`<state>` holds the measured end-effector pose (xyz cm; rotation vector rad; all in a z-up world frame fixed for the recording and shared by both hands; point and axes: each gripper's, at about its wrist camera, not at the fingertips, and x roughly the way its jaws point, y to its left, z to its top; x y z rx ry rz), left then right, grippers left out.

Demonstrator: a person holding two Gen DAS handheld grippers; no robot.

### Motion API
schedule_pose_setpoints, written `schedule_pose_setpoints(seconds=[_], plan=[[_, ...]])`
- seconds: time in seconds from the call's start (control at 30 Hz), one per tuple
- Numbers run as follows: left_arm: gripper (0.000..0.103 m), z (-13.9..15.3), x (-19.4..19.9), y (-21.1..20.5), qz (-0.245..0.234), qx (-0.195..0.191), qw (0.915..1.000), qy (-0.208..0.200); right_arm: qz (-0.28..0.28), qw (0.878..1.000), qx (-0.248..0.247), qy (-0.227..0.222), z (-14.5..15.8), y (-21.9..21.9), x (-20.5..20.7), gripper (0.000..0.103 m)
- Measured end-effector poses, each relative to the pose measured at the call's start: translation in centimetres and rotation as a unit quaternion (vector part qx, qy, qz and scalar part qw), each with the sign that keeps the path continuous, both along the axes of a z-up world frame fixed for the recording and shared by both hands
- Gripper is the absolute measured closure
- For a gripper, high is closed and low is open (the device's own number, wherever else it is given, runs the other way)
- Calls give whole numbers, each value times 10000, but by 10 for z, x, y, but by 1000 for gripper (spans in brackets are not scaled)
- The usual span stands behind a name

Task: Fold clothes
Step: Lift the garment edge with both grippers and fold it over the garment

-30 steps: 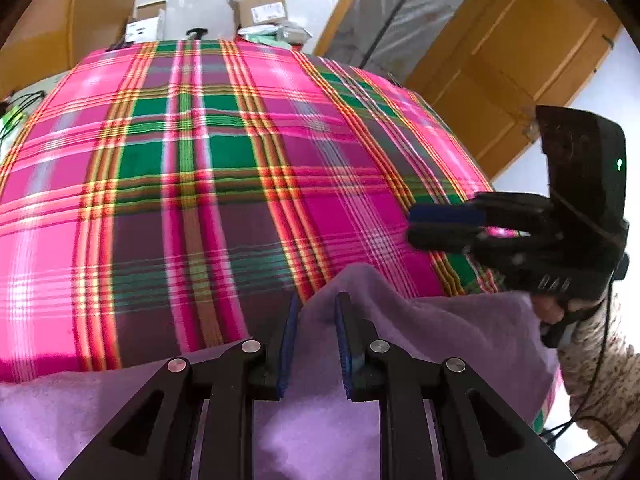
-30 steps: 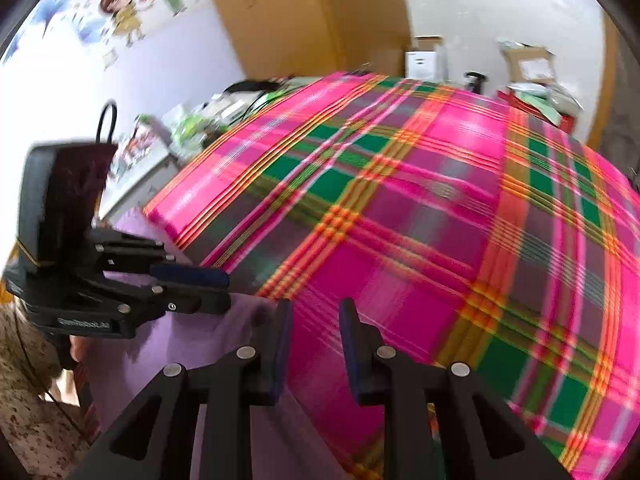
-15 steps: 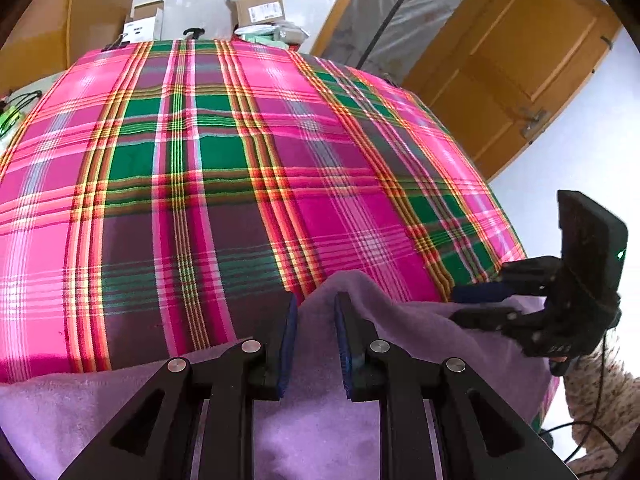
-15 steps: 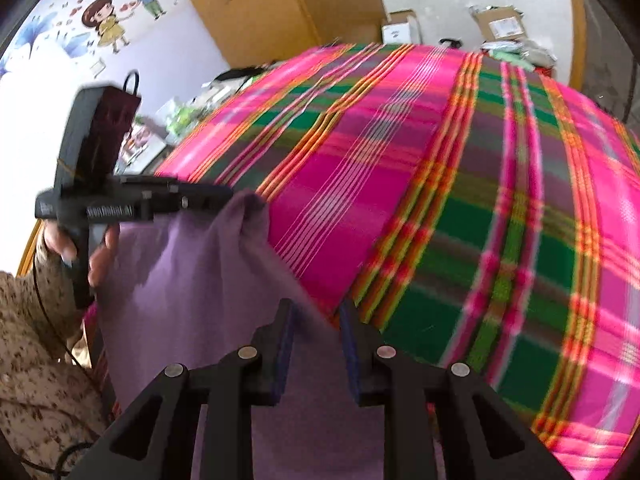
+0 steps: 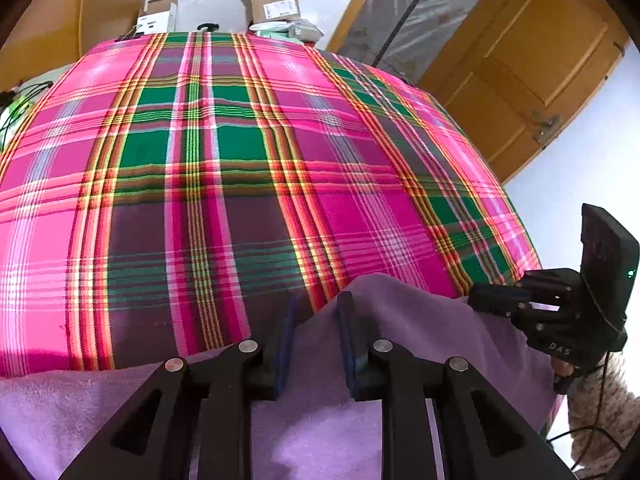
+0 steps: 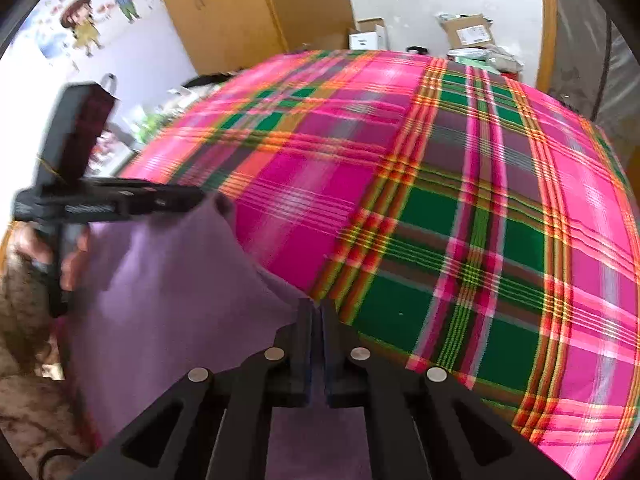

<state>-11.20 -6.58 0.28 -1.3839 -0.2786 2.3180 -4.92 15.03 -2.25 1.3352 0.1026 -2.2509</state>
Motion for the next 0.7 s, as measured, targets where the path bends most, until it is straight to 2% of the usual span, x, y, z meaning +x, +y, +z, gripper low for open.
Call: schedule_pose_setpoints(seconds=[0.07, 0.2, 0.43, 0.63, 0.7], plan=[[81, 1, 2, -2, 42, -12, 10000, 0, -173, 9998, 69, 19, -1, 3, 0, 95], [81, 8, 14, -8, 85, 44, 9999, 91, -715, 9965, 353, 235, 9, 24, 13, 95], [81, 16, 48, -18, 92, 110, 9997, 203, -1576, 9858, -98, 570, 34, 62, 74, 94], [81, 10, 87, -36, 221, 97, 9996, 175, -2046, 9780, 66, 410, 18, 77, 129, 94], [81, 6, 100, -43, 293, 39, 9994, 161, -2103, 9766, 110, 425, 12, 75, 143, 87]])
